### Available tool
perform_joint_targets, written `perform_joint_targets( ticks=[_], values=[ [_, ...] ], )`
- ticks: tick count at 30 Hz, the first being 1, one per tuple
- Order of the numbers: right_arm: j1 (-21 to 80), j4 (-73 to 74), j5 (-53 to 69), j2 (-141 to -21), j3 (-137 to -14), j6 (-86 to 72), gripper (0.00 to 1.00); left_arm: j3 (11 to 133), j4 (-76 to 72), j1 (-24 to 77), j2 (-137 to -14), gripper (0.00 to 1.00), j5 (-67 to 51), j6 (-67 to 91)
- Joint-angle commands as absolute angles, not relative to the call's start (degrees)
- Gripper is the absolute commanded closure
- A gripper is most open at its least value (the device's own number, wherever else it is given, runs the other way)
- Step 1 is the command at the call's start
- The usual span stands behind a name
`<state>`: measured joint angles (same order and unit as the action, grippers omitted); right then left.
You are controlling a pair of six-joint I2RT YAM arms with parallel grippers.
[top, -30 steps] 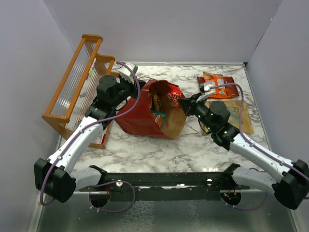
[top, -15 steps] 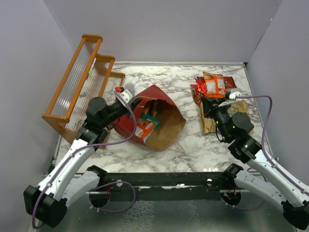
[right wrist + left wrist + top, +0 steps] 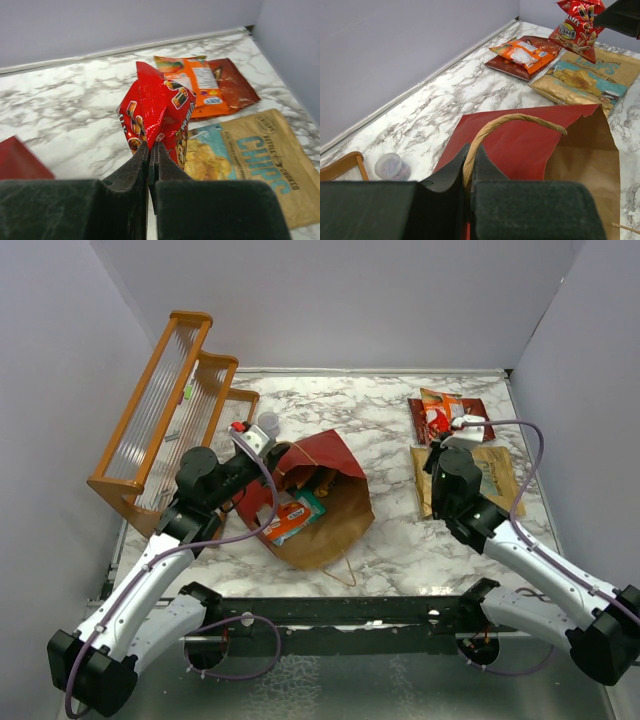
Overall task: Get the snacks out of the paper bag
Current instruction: Place the snack at the center of the board.
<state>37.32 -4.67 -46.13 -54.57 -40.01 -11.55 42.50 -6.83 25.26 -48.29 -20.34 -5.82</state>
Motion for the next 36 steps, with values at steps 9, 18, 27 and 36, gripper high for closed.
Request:
perform_joint_targets(
  ticks=[9,18,27,36],
  values=[
    [14.2,8.4,-40.0,-66.1,-45.7,-29.0,0.99,35.7,-12.7,25.1,-39.7,1.0,-14.0,-5.2],
    [13.0,8.6,-52.0,-68.5,-45.5,-25.8,0.99,34.4,-14.2,25.1,-38.9,1.0,-16.0,-3.1],
    [12.9,4.3,-55.4,-78.7,-48.6,-23.0,0.98,33.5,-15.1,25.2,-38.4,1.0,-13.2,-2.0],
    [12.9,1.2,-50.7,-91.8,-54.4,-16.2,0.97,34.2,-14.9,25.1,-39.5,1.0,-13.7,-1.5]
  ],
)
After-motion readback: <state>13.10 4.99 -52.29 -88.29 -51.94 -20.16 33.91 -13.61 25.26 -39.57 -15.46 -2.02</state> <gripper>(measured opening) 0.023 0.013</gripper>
